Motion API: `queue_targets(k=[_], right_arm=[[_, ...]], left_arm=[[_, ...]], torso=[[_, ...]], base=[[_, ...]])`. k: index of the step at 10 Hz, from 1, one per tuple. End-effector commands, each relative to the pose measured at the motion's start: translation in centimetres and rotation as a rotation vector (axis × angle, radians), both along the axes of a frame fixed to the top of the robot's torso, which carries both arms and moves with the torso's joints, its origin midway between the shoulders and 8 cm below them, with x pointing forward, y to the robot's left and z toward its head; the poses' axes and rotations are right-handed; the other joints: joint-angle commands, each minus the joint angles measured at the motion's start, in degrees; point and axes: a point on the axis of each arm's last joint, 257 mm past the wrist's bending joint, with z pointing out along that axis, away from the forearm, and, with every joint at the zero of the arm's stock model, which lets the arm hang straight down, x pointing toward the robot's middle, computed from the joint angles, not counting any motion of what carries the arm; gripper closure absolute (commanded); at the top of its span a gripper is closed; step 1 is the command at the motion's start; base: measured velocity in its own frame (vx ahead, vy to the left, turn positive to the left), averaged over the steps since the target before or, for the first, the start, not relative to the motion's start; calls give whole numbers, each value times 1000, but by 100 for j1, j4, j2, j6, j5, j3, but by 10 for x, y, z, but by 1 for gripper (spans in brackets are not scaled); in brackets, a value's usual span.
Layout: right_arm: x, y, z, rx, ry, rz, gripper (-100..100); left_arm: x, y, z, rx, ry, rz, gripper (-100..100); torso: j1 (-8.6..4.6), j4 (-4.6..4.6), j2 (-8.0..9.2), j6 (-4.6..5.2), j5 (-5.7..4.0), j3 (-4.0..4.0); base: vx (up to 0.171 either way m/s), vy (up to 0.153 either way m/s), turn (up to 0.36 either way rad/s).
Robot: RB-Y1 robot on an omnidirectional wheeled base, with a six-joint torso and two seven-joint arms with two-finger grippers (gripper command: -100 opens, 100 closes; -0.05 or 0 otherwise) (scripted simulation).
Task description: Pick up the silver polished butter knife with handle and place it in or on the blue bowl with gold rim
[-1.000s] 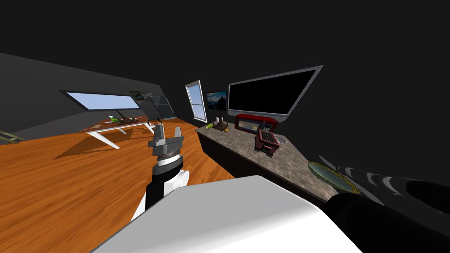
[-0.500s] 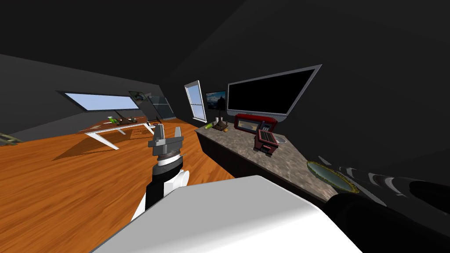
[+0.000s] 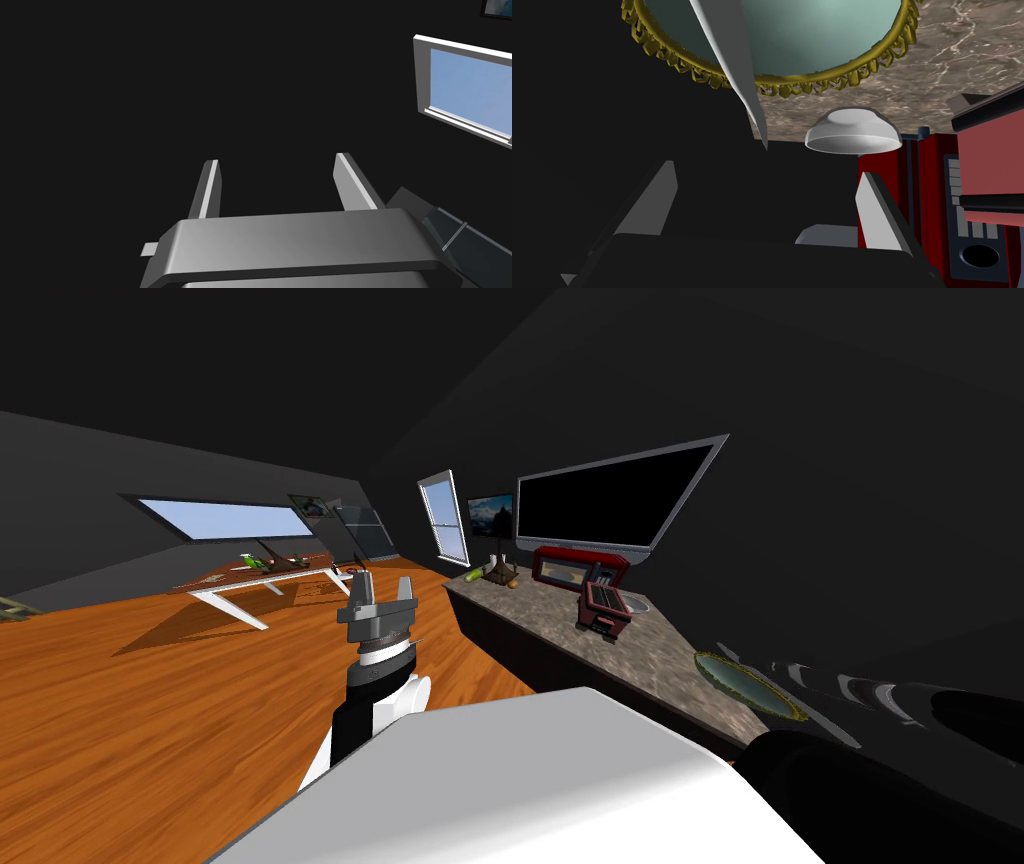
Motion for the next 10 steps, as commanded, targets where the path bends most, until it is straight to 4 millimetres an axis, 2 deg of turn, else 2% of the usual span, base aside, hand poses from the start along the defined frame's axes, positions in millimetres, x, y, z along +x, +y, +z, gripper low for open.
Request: queue_targets(k=[1,2,5,7,10], right_arm=[[6,-3,5,-1,-2,0,-100],[16,-4,18,-2,-4,4,-100],[27,-5,30,-3,-5,9,-100],[44,-4,46,-3,-7,17,-100],[44,-4,46,-4,-8,17,-100]], left_arm=[[0,0,0,0,0,0,0],[0,0,0,0,0,0,0],[0,0,0,0,0,0,0],[0,0,0,0,0,0,0],[0,0,0,0,0,0,0]], torso=[[0,0,0,0,0,0],[-1,0,-2,-1,-2,-1],[-2,0,-3,-1,-1,-1],[1,0,-2,0,-1,-1],[-4,-1,-5,0,-3,-2]], base=[[-31,13,-11],[-40,10,-24],[-32,8,-19],[-40,16,-34],[-20,3,-5]])
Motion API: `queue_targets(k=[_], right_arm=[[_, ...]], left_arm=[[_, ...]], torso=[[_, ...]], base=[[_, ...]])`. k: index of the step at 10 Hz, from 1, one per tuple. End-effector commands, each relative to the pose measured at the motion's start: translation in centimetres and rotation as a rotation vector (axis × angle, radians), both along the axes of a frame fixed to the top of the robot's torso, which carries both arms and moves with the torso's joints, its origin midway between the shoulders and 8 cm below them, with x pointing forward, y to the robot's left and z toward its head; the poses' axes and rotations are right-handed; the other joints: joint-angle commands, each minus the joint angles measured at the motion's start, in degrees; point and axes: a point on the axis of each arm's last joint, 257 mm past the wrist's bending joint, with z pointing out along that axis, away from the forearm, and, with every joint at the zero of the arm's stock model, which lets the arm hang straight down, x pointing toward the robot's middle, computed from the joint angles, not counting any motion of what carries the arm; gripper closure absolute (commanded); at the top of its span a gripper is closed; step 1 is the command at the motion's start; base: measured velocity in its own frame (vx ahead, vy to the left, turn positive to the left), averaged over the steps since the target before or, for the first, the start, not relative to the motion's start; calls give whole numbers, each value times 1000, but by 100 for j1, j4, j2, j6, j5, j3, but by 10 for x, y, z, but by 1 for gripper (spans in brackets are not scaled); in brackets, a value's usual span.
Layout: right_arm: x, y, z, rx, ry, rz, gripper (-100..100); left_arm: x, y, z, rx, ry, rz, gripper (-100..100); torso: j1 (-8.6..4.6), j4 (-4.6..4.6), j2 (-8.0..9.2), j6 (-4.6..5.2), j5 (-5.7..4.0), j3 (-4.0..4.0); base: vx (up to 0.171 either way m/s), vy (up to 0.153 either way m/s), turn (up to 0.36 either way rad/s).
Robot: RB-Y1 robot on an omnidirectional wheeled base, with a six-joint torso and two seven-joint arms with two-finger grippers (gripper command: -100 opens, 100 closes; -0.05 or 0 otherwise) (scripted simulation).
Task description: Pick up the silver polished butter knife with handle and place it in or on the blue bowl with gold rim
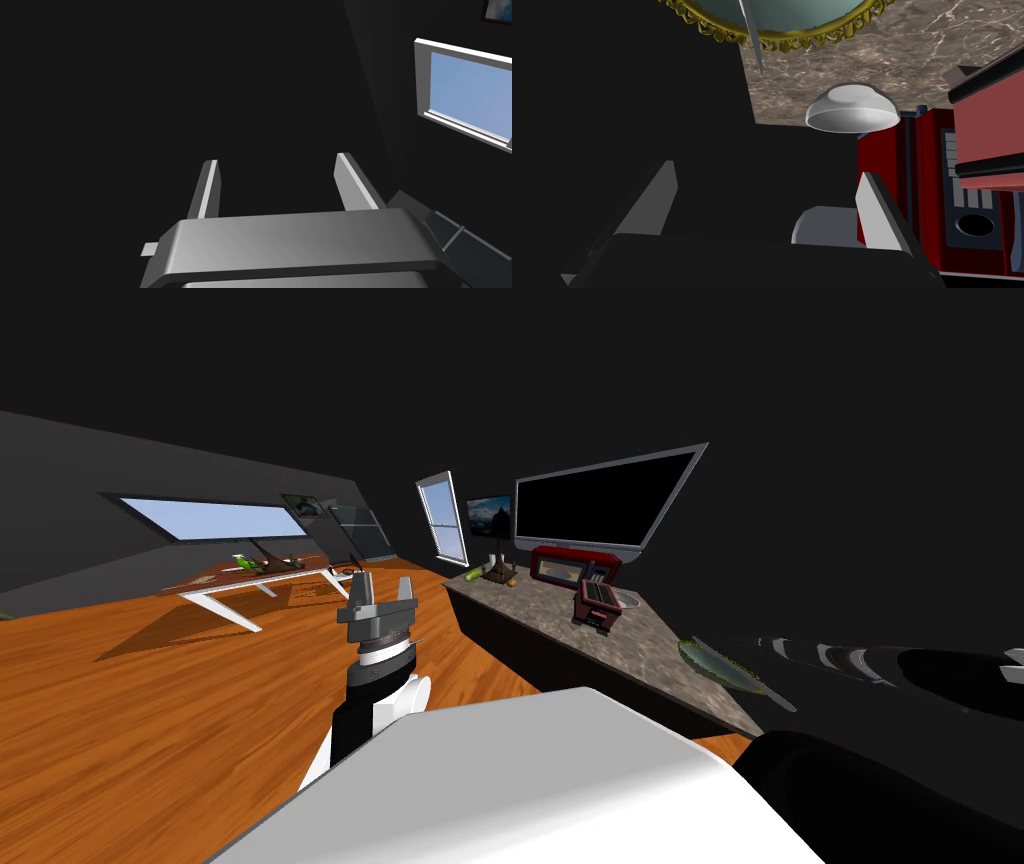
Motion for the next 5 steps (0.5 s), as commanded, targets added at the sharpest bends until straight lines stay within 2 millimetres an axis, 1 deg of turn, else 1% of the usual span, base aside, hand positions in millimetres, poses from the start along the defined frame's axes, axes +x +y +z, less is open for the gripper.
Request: queue_targets(k=[1,5], right_arm=[[0,0,0,0,0,0,0],[0,0,0,0,0,0,0]], left_arm=[[0,0,0,0,0,0,0],[0,0,0,0,0,0,0]], torso=[[0,0,0,0,0,0],[-1,-1,-5,0,0,-3]], base=[[0,0,0],[0,0,0]])
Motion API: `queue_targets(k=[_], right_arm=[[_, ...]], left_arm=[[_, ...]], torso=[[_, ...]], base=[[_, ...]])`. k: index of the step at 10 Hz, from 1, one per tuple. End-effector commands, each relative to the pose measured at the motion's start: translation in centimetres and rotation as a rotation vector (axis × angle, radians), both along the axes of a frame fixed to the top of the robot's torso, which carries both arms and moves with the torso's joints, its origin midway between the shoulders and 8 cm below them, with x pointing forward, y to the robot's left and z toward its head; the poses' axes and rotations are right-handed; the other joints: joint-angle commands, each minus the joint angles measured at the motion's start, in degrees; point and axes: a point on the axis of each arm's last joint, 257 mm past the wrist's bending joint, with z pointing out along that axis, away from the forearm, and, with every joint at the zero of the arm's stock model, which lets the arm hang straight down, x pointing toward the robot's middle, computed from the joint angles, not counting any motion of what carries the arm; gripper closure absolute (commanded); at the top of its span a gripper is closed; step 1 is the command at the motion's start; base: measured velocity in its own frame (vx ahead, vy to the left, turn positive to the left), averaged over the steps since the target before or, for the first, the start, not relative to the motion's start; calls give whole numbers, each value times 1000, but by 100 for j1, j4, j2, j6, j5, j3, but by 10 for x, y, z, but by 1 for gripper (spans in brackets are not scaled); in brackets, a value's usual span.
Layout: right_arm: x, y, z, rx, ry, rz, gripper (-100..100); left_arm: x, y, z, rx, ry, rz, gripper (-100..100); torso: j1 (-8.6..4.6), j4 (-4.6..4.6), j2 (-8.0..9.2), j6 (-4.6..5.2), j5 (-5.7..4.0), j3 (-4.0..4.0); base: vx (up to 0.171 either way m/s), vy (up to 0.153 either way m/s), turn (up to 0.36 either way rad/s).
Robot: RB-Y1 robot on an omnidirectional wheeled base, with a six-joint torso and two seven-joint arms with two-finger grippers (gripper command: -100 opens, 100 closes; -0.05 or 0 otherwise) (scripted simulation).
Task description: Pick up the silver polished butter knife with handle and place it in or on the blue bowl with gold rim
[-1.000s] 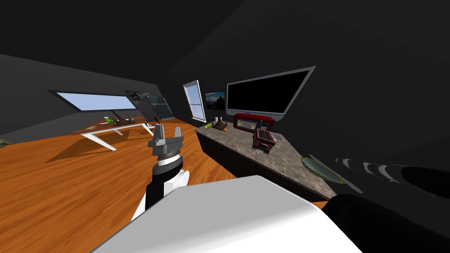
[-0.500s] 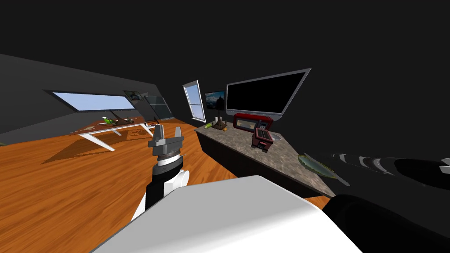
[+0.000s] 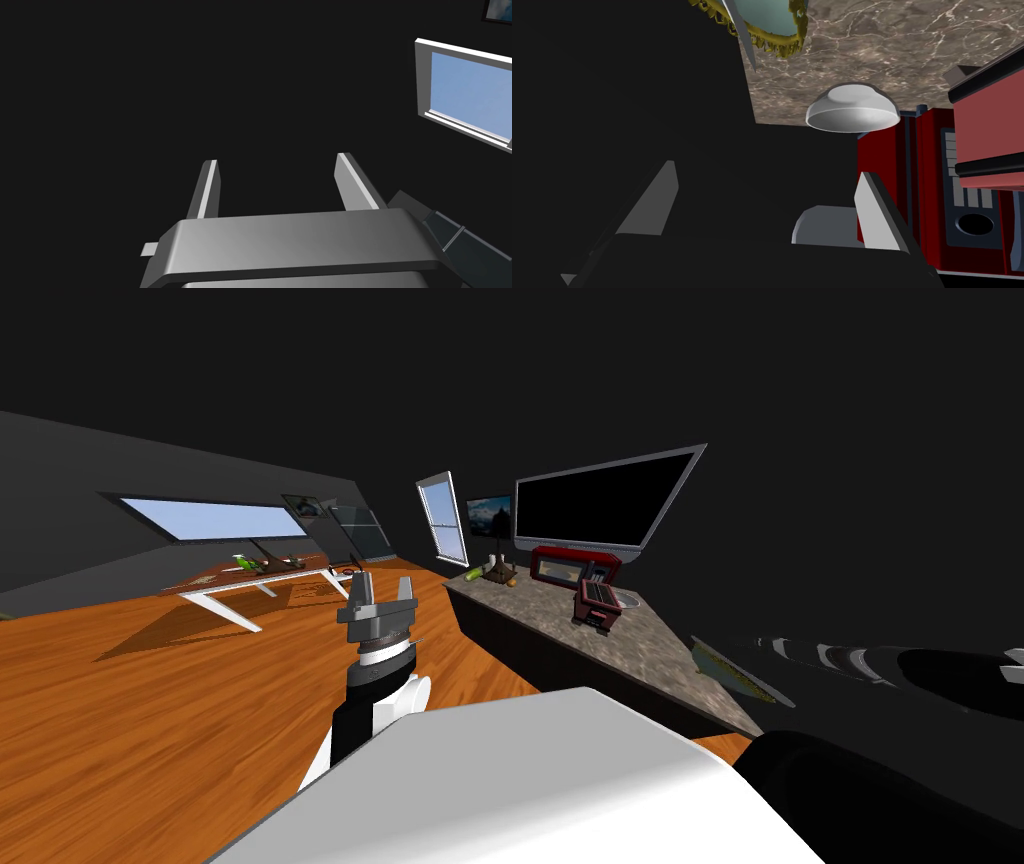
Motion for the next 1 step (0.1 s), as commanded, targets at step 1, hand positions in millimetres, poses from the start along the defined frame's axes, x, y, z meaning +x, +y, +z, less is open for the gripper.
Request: queue_targets(k=[1], right_arm=[[0,0,0,0,0,0,0]], left_arm=[[0,0,0,0,0,0,0]], torso=[[0,0,0,0,0,0]], base=[[0,0,0]])
